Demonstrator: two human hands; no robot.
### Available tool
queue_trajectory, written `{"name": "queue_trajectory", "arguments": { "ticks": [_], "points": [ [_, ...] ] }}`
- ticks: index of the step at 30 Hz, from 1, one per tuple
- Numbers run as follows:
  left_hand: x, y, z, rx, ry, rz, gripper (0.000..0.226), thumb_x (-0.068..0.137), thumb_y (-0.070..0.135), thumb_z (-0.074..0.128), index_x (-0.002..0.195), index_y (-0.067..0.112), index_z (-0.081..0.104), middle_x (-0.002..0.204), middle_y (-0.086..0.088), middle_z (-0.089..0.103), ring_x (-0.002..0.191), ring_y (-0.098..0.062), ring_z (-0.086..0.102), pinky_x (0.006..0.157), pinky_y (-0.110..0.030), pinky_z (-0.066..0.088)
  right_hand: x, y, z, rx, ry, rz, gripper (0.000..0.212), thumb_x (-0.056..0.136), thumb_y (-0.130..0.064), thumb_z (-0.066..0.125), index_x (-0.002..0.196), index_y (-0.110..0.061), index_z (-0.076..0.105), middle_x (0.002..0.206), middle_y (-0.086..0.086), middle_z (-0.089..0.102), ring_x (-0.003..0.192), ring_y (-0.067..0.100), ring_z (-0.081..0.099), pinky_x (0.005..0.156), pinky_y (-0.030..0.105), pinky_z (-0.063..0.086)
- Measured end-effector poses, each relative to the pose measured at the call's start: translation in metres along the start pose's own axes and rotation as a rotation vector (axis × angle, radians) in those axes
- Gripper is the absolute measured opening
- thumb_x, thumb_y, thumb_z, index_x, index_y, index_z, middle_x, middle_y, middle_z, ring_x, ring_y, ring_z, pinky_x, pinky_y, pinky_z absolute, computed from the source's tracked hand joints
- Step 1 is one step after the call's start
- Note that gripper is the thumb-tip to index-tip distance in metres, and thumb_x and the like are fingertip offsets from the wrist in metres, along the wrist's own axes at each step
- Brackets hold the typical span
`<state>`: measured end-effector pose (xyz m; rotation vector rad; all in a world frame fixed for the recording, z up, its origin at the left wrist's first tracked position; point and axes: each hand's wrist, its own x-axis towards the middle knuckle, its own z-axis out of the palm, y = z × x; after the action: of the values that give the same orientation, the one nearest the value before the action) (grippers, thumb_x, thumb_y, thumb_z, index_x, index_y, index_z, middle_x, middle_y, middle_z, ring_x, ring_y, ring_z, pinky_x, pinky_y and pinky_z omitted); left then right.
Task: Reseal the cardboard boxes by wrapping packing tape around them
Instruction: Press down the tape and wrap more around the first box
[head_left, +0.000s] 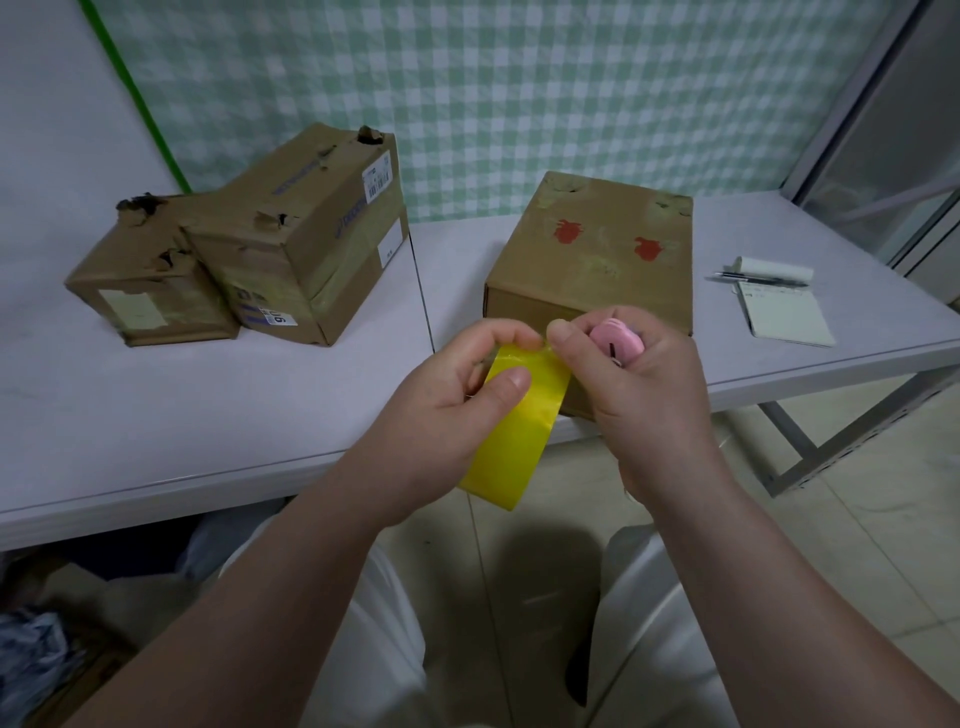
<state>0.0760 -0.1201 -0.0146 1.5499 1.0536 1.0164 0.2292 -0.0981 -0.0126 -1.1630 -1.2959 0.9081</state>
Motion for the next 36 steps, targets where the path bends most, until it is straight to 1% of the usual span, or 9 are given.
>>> {"name": "queue_trajectory", "arguments": {
  "ticks": [4, 9, 11, 14, 16, 19, 24, 31, 36],
  "points": [
    [0.000, -0.002, -0.001, -0.034, 0.000, -0.001, 0.020, 0.086, 0.034, 0.049, 0.104, 0.039, 0.056, 0.087, 0.005, 0.065, 0.078, -0.013, 0.059, 0.067, -0.030, 0.050, 0.002, 0.001, -0.001, -0.126, 0.030, -0.056, 0.024, 0.080, -0.028, 0.076, 0.061, -0.026, 0.063, 0.055, -0.015, 0.056, 0.056, 0.000, 0.048, 0.056, 0.022, 0.041],
    [-0.001, -0.003, -0.002, -0.047, 0.050, -0.002, 0.021, 0.086, 0.032, 0.051, 0.104, 0.041, 0.046, 0.083, -0.015, 0.065, 0.070, -0.023, 0.060, 0.060, -0.033, 0.050, 0.002, 0.000, 0.006, -0.250, 0.071, -0.059, 0.020, 0.077, -0.030, 0.078, 0.063, -0.024, 0.065, 0.060, -0.008, 0.062, 0.061, 0.009, 0.057, 0.062, 0.034, 0.053],
    [-0.001, -0.005, -0.006, -0.031, 0.076, -0.010, 0.021, 0.086, 0.032, 0.053, 0.101, 0.045, 0.046, 0.082, -0.015, 0.065, 0.068, -0.022, 0.060, 0.058, -0.034, 0.049, 0.005, -0.001, 0.008, -0.332, 0.054, -0.058, 0.015, 0.077, -0.035, 0.077, 0.075, -0.029, 0.064, 0.064, -0.009, 0.060, 0.065, 0.006, 0.055, 0.060, 0.017, 0.046],
    [-0.001, -0.007, -0.014, 0.037, 0.140, -0.031, 0.022, 0.094, 0.024, 0.055, 0.102, 0.041, 0.045, 0.077, -0.006, 0.068, 0.065, -0.018, 0.061, 0.055, -0.030, 0.050, 0.013, -0.001, 0.008, -0.421, 0.027, 0.010, 0.041, 0.076, -0.039, 0.077, 0.110, -0.028, 0.057, 0.088, -0.014, 0.055, 0.075, 0.000, 0.051, 0.058, -0.002, 0.035],
    [0.001, -0.011, -0.023, 0.130, 0.223, -0.047, 0.023, 0.094, 0.019, 0.055, 0.104, 0.035, 0.043, 0.074, -0.003, 0.068, 0.062, -0.014, 0.059, 0.054, -0.028, 0.049, 0.016, 0.004, 0.012, -0.422, -0.034, 0.038, 0.035, 0.080, -0.034, 0.074, 0.104, -0.025, 0.051, 0.086, -0.016, 0.053, 0.071, -0.003, 0.050, 0.055, 0.002, 0.036],
    [0.006, -0.023, -0.038, 0.367, 0.342, -0.056, 0.029, 0.087, 0.029, 0.059, 0.109, 0.034, 0.039, 0.080, -0.007, 0.068, 0.071, -0.024, 0.062, 0.063, -0.039, 0.052, 0.017, 0.017, 0.027, -0.406, -0.192, 0.149, 0.020, 0.086, -0.020, 0.062, 0.100, -0.020, 0.046, 0.084, -0.010, 0.053, 0.072, 0.009, 0.052, 0.056, 0.022, 0.040],
    [0.017, -0.050, -0.064, 0.854, 0.434, -0.123, 0.038, 0.089, 0.021, 0.059, 0.122, 0.018, 0.041, 0.088, -0.002, 0.055, 0.090, -0.031, 0.055, 0.065, -0.033, 0.031, 0.017, 0.042, 0.058, -0.345, -0.317, 0.310, 0.013, 0.085, -0.012, 0.052, 0.093, -0.021, 0.046, 0.091, 0.003, 0.058, 0.090, 0.034, 0.063, 0.076, 0.044, 0.052],
    [0.023, -0.074, -0.072, 1.035, 0.429, -0.222, 0.037, 0.086, 0.028, 0.064, 0.117, 0.019, 0.046, 0.109, -0.007, 0.063, 0.100, -0.032, 0.058, 0.073, -0.036, 0.040, 0.029, 0.063, 0.091, -0.392, -0.348, 0.376, 0.007, 0.081, -0.016, 0.058, 0.088, -0.018, 0.056, 0.096, 0.010, 0.064, 0.089, 0.034, 0.064, 0.078, 0.045, 0.055],
    [0.025, -0.078, -0.073, 0.974, 0.450, -0.226, 0.037, 0.083, 0.029, 0.069, 0.113, 0.018, 0.051, 0.106, -0.003, 0.062, 0.100, -0.027, 0.057, 0.077, -0.036, 0.042, 0.028, 0.066, 0.098, -0.315, -0.476, 0.324, 0.015, 0.074, -0.013, 0.056, 0.074, -0.021, 0.044, 0.076, 0.001, 0.051, 0.073, 0.021, 0.044, 0.068, 0.035, 0.036]
  ]
}}
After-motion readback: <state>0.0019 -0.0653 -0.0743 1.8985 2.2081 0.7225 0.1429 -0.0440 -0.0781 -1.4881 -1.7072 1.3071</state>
